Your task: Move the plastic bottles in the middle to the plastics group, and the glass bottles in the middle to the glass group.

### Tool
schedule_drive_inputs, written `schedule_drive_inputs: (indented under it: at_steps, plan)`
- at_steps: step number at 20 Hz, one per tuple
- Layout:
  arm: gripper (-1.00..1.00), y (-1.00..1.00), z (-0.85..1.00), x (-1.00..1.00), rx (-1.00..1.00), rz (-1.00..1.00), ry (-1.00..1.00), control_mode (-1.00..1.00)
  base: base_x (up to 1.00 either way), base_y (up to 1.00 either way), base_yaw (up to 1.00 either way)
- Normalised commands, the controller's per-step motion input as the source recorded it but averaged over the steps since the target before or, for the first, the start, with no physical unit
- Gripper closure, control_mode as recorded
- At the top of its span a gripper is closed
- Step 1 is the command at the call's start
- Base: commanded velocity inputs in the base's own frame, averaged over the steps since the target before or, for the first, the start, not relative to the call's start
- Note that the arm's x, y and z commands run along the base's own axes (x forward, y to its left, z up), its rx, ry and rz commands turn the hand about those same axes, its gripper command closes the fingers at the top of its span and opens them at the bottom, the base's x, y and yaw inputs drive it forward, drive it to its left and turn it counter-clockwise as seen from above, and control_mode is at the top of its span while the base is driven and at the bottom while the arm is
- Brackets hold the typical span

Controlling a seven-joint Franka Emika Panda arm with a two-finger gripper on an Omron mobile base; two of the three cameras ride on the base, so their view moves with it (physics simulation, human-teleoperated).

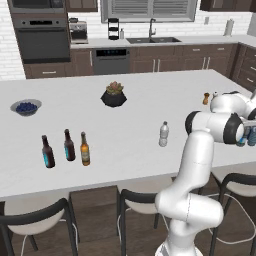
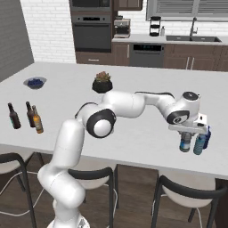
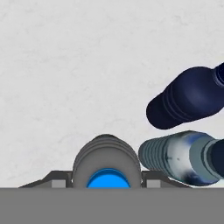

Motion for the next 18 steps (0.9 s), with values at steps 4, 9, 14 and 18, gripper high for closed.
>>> schedule_drive_inputs:
  at_steps: [4,9,14,18]
  plan:
    - [-1.0,0.0,0.07,0.0,-0.01,0.0,0.0,-1.0,0.0,0.0,0.0]
    - [-1.0,0.0,0.13,0.0,-0.03,0.0,0.0,-1.0,0.0,0.0,0.0]
    - [-1.0,0.02,0.26,0.0,-0.04,0.0,0.0,-1.0,0.0,0.0,0.0]
    - [-1.0,0.21,0.48,-0.07,-0.03,0.01,0.0,-1.0,0.0,0.0,0.0]
